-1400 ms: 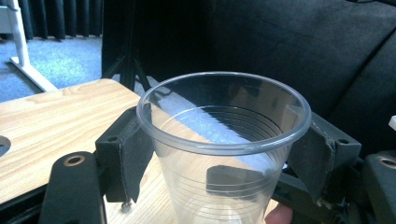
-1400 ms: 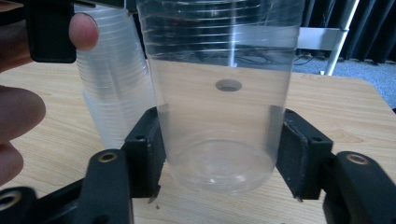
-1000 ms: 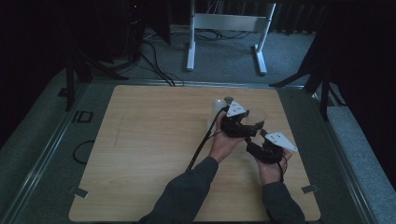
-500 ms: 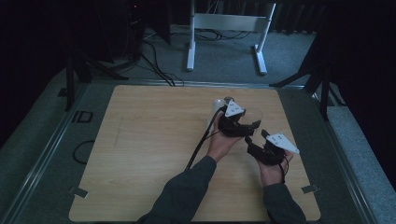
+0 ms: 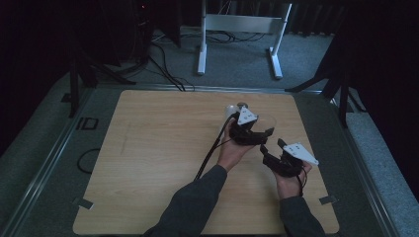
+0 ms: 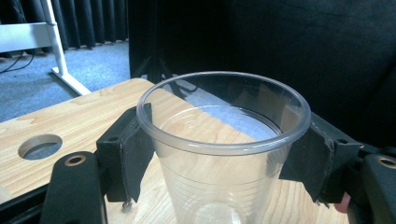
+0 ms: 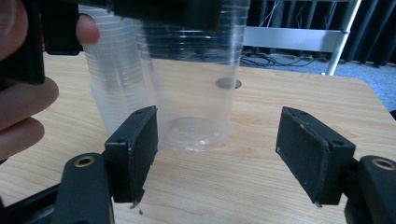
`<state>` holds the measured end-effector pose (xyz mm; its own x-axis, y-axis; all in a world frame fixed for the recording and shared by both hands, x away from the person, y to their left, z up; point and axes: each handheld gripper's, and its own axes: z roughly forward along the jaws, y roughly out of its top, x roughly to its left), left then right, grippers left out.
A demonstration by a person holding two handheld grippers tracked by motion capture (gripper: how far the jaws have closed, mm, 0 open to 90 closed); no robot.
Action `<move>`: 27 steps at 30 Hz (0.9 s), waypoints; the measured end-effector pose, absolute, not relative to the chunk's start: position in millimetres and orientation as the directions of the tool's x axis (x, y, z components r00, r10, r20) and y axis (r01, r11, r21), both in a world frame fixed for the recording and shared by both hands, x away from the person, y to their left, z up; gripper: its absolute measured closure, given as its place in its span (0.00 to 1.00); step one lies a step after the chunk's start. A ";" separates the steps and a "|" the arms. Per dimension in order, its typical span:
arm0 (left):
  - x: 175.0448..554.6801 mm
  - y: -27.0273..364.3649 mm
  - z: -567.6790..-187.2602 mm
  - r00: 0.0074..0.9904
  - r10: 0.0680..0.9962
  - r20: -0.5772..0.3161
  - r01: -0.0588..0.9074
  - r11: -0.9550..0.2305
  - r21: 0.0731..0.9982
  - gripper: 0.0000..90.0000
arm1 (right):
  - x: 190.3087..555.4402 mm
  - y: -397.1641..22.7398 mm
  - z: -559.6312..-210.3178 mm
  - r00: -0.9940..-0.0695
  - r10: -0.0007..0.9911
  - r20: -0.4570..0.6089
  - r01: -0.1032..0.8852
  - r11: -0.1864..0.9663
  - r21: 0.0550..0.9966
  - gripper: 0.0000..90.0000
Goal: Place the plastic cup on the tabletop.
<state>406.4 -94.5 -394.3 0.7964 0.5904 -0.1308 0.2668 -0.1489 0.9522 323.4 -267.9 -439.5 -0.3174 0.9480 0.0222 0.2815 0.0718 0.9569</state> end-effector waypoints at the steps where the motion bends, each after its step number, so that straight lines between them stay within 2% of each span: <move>1: 406.5 -94.2 -394.6 0.796 0.591 -0.129 0.266 -0.151 0.952 0.30 | 323.2 -268.2 -439.5 -0.316 0.948 0.024 0.282 0.069 0.957 0.33; 27: 406.6 -80.0 -403.5 0.778 0.621 -0.097 0.251 -0.165 0.954 0.31 | 322.1 -275.4 -443.4 -0.297 0.954 0.035 0.288 0.054 0.956 0.33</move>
